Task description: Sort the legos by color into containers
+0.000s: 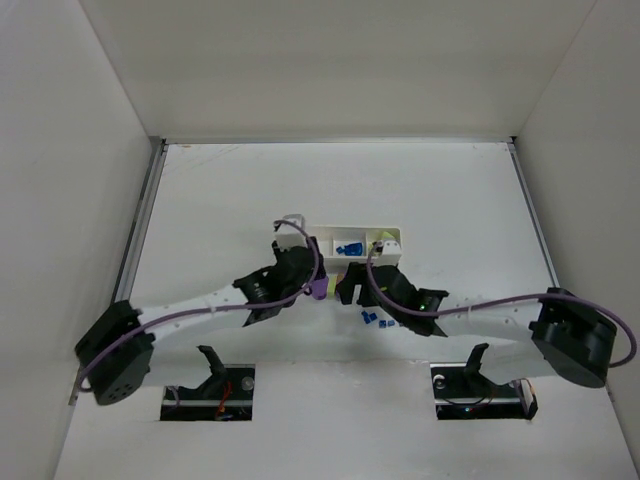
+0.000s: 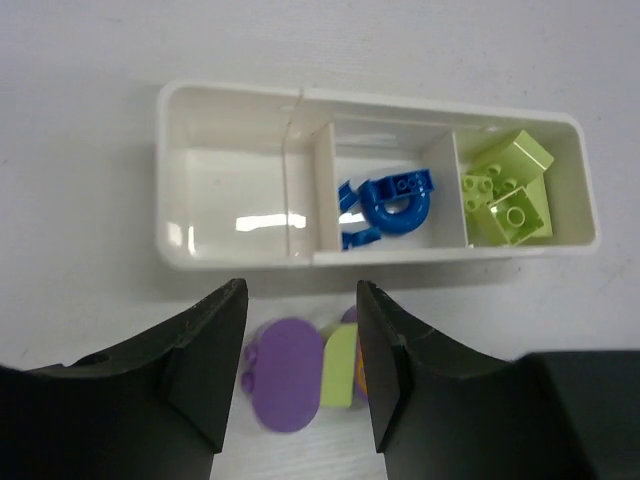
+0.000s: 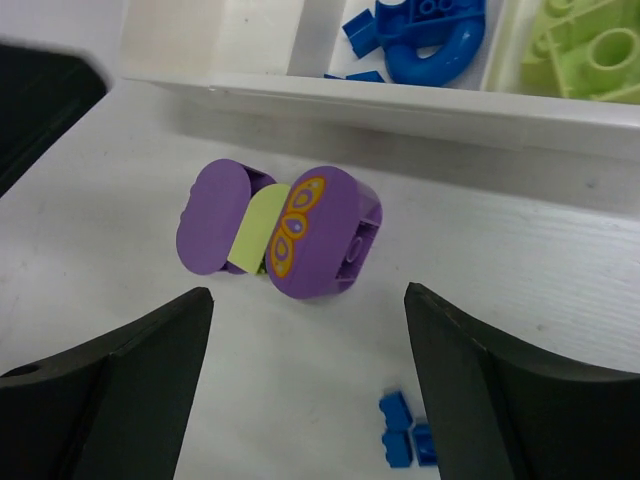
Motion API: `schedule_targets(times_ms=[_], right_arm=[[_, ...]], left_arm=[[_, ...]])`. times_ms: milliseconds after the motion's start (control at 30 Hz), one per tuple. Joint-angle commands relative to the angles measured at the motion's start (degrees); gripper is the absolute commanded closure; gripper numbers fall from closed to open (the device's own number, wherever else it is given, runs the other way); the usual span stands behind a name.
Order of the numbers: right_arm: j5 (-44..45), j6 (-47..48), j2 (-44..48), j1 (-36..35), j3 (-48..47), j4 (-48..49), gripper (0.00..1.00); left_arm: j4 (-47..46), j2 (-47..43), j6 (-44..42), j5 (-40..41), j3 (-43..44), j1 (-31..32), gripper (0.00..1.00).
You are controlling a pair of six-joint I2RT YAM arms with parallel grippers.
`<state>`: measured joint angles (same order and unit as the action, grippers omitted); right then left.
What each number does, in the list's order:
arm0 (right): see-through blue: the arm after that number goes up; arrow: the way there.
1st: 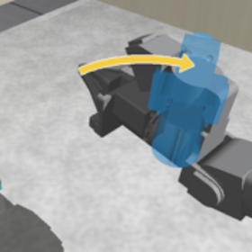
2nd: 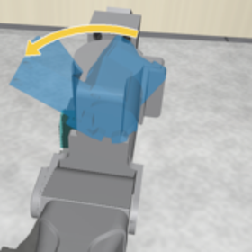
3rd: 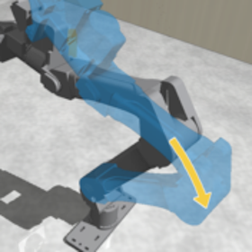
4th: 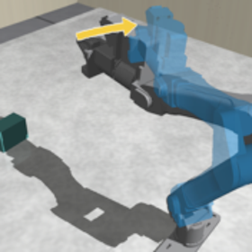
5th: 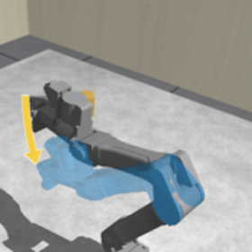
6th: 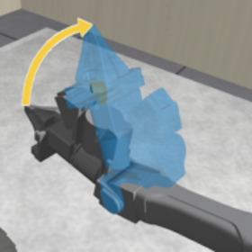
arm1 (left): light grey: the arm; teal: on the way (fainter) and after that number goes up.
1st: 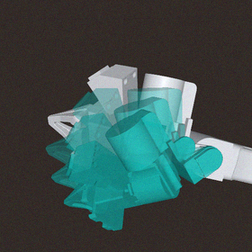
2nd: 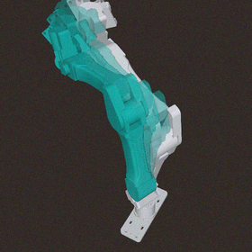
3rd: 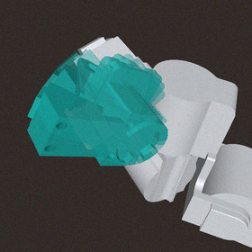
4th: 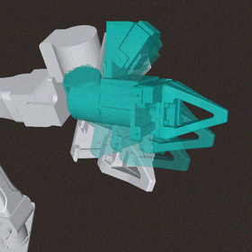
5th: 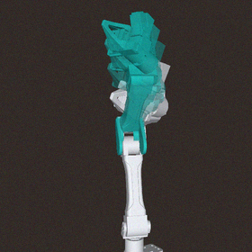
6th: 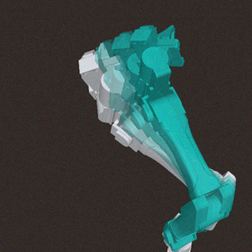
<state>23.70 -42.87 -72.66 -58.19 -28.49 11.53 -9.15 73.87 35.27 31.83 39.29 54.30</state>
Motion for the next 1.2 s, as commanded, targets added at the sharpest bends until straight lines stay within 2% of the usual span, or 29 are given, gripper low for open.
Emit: schedule_targets(times_ms=[0, 167, 400, 500, 600, 667, 767, 867, 1167], right_arm=[[1.4, -2.4, -4.8, -0.5, -4.7, 2.7, 0.14], [1.7, -4.6, -9.6, -1.2, -7.6, 0.6, 0.09], [0.6, -7.5, -15.5, -1.1, -11.0, -0.5, 0.09], [0.0, -9.6, -17.9, -0.7, -11.6, -0.2, 0.16], [0.2, -11.2, -19.2, -0.6, -11.5, 0.2, 0.31], [0.2, -11.9, -19.7, -0.7, -11.2, 0.9, 0.47], [1.2, -12.2, -18.9, -0.8, -9.8, 2.5, 0.59], [1.9, -12.2, -17.0, -0.8, -8.1, 4.5, 0.65], [1.6, -11.4, -12.9, -1.1, -4.6, 9.0, 0.7]], left_arm=[[2.8, -9.9, 6.4, 1.1, -8.6, 0.6, 0.54], [7.6, -19.5, 12.7, -0.4, -16.8, 1.2, 0.47], [5.7, -22.1, 16.6, -3.3, -21.0, 0.5, 0.41], [4.6, -23.1, 17.3, -4.1, -22.1, 0.3, 0.39], [4.0, -24.3, 18.0, -4.8, -22.9, 0.0, 0.38], [3.7, -25.1, 18.3, -5.2, -23.3, -0.3, 0.38], [3.3, -26.0, 18.8, -6.0, -23.9, -0.7, 0.36], [2.8, -26.5, 19.7, -7.1, -24.5, -1.6, 0.33], [-0.9, -23.9, 21.8, -8.6, -27.2, -5.0, 0.32]])
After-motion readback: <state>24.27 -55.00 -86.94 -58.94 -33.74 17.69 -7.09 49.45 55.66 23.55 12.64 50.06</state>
